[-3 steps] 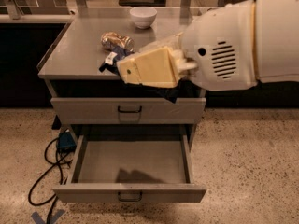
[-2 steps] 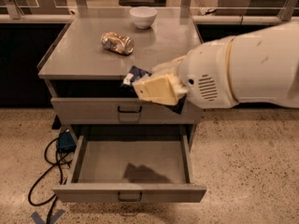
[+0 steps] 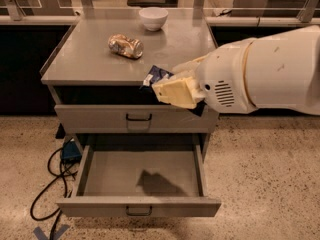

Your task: Place rxbar blueberry into middle drawer

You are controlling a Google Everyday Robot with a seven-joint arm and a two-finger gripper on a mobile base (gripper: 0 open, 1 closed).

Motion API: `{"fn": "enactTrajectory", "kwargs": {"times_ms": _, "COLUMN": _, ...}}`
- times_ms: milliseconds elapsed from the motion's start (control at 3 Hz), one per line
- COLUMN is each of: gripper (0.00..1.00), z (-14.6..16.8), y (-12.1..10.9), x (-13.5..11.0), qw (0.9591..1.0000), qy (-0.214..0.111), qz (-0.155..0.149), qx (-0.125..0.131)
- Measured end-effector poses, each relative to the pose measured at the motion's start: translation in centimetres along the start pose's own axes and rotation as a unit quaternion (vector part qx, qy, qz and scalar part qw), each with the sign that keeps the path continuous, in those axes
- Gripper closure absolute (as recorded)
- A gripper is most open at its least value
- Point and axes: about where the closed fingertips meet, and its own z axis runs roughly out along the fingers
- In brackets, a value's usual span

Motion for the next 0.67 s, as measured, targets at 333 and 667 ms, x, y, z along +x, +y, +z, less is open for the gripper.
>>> {"fn": "enactTrajectory", "kwargs": {"times_ms": 333, "gripper": 1.00, "z": 0.3, "y": -0.8, "x": 0.5, "qw": 0.9996, "qy": 0.007, "qz": -0.010, "qx": 0.024}}
{"fn": "enactTrajectory", "kwargs": {"times_ms": 667, "gripper": 1.00, "z": 2.4, "y": -3.7, "x": 2.9, "qw": 0.9987, "qy": 0.019, "qz": -0.004, "qx": 0.046}}
